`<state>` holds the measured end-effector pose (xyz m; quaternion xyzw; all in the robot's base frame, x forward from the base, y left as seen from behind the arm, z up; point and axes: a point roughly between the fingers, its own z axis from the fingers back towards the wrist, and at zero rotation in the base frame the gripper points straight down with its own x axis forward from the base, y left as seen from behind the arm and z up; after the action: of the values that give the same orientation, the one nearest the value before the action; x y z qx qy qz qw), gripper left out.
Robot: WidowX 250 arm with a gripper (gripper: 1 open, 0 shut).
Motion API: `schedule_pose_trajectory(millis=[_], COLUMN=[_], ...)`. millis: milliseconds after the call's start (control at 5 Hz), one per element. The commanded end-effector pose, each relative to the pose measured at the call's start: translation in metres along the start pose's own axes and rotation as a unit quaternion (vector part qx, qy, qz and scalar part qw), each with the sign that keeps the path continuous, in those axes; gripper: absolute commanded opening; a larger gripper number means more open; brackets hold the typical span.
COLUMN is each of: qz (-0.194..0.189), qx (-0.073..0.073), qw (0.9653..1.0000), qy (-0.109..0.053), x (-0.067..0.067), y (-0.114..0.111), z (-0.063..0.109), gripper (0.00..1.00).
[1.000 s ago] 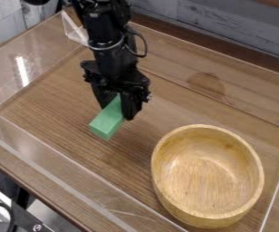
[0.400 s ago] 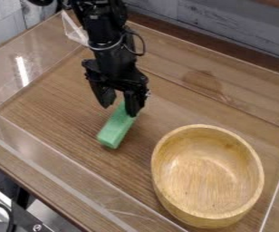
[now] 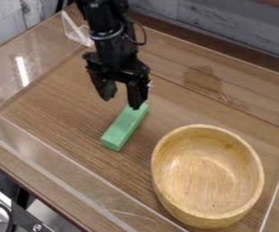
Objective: Remove the green block from inside the brown bowl and put it on the table
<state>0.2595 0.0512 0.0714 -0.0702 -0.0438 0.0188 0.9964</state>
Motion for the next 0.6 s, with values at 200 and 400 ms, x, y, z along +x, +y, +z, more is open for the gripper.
schedule_pose_trajectory(millis=[200, 400], qz=[-0.004, -0.003], qx=[0.0, -0.002], qw=[0.9992, 0.9991], qy=[-0.041, -0.041], x=[0.0128, 0.013], y=[-0.009, -0.0104], z=[0.0275, 0.0249], gripper=[1.0, 1.0])
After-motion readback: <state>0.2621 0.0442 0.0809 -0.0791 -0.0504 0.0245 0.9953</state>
